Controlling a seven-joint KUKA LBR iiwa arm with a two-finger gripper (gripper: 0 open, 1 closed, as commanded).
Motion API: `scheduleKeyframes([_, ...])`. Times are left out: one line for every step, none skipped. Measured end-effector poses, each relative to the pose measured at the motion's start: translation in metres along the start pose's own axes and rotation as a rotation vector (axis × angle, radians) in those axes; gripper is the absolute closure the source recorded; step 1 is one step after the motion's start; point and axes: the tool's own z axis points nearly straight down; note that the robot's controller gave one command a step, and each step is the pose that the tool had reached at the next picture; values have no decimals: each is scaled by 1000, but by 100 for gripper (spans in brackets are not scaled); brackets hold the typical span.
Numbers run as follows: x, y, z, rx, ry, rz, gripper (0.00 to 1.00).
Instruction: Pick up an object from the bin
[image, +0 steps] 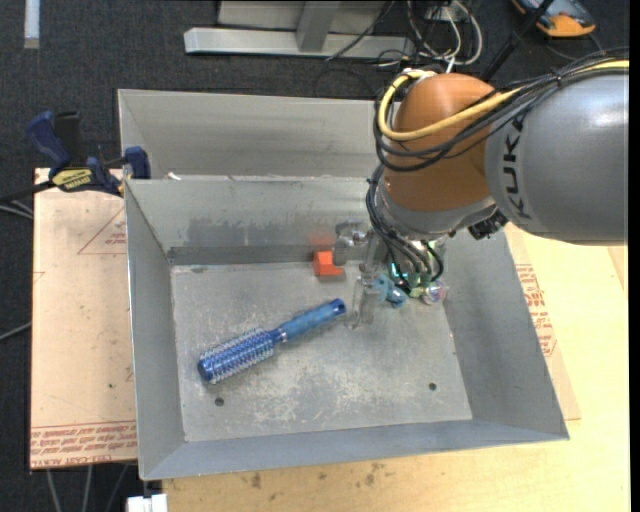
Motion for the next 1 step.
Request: scheduleKeyframes([35,62,97,-1,9,-17,0])
